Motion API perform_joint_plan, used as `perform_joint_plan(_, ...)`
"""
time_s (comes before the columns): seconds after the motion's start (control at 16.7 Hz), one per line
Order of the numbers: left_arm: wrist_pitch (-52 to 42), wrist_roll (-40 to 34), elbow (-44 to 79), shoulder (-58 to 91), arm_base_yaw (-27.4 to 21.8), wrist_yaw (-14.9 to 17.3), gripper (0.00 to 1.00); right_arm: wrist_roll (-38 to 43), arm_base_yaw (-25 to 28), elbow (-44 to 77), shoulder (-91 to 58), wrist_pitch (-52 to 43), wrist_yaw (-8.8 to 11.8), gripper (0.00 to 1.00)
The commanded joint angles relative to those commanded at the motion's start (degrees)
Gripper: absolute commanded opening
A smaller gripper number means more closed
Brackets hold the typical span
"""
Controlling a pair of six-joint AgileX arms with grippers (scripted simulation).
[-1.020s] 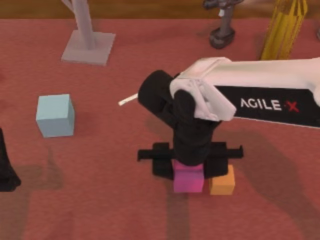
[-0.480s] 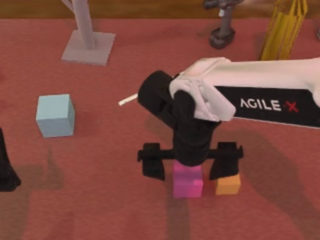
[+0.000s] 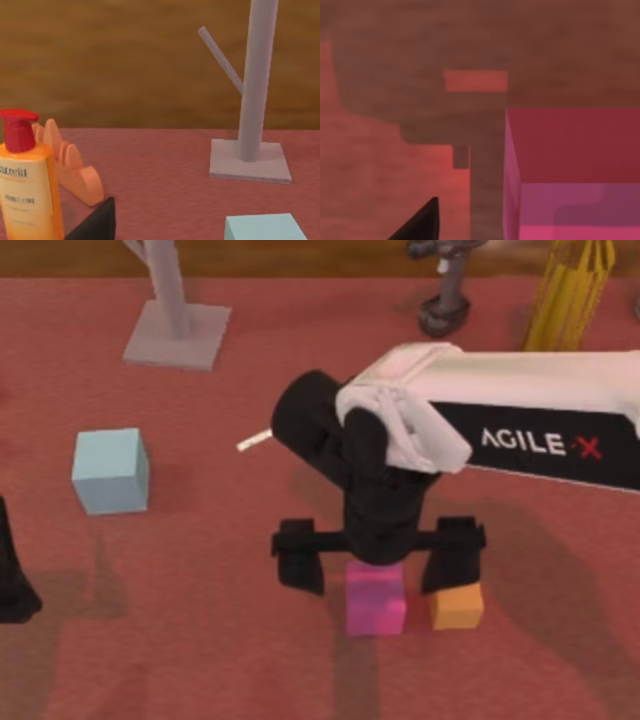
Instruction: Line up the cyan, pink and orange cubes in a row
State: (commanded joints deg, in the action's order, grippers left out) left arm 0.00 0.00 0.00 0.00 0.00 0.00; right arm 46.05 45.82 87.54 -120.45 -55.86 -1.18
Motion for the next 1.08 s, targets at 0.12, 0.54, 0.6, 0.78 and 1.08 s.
perform_joint_plan(0.12, 0.0, 0.0, 0.0, 0.0, 0.0, 0.0, 1.0, 0.0, 0.3, 2.9, 1.2, -4.6, 0.1, 1.0)
perform_joint_plan(0.54, 0.0, 0.0, 0.0, 0.0, 0.0, 0.0, 1.0, 0.0, 0.4, 7.9, 3.7, -11.8, -0.1, 1.0)
perform_joint_plan(0.6, 0.0, 0.0, 0.0, 0.0, 0.0, 0.0, 1.0, 0.0, 0.1, 7.7, 3.5, -11.7, -0.1, 1.0)
perform_joint_plan(0.78, -1.2, -0.2, 1.7, 1.7, -0.3, 0.1, 1.0, -0.8, -0.6, 6.6, 5.1, -10.5, -0.6, 1.0)
perform_joint_plan(1.08, -10.8, -2.2, 15.8, 16.2, -1.5, 0.3, 1.0, -7.4, -6.5, -4.4, 18.7, -2.6, -3.7, 1.0)
